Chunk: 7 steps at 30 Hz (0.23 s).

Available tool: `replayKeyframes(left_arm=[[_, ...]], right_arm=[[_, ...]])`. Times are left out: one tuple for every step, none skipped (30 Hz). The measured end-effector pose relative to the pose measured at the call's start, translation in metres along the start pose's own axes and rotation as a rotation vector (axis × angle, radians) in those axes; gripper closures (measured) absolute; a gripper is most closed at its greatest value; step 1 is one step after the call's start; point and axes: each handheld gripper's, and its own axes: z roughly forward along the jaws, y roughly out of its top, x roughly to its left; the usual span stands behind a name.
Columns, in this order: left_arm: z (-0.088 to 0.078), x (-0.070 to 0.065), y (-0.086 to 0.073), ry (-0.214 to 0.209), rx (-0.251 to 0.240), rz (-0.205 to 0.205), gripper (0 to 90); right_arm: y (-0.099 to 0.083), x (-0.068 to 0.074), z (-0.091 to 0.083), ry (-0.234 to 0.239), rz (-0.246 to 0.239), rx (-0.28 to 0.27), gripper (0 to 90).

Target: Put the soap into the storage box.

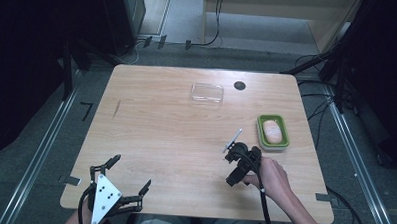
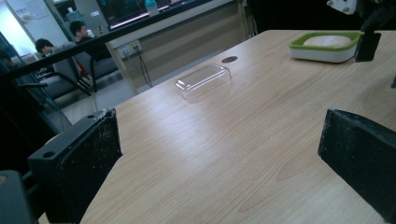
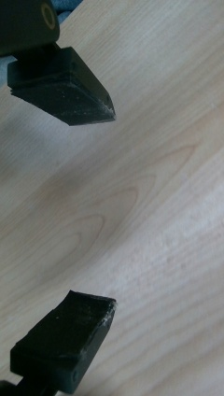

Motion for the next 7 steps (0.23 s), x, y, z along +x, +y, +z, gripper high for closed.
replayKeyframes(left_arm=[[0.000, 0.000, 0.000, 0.001, -0.001, -0.001, 0.0], [0.000, 0.000, 0.000, 0.001, 0.000, -0.001, 0.0], [0.000, 0.000, 0.000, 0.002, 0.000, -0.002, 0.0], [0.000, 0.000, 0.000, 0.003, -0.001, -0.002, 0.0], [0.000, 0.000, 0.000, 0.001, 0.000, -0.002, 0.0], [0.000, 0.000, 0.000, 0.001, 0.000, -0.002, 0.0], [0.000, 0.001, 0.000, 0.004, 0.000, -0.003, 0.0]], right_arm=[[0.000, 0.002, 0.002, -0.002, -0.006, 0.003, 9.9], [0.000, 0.004, 0.004, 0.002, -0.014, 0.005, 10.1], [0.000, 0.007, 0.009, 0.010, -0.020, -0.003, 10.5], [0.000, 0.007, 0.009, 0.010, -0.020, -0.003, 10.5], [0.000, 0.008, 0.011, 0.016, -0.026, 0.008, 10.5], [0.000, 0.010, 0.014, 0.022, -0.031, 0.010, 10.7], [0.000, 0.011, 0.019, 0.030, -0.033, 0.022, 11.6]])
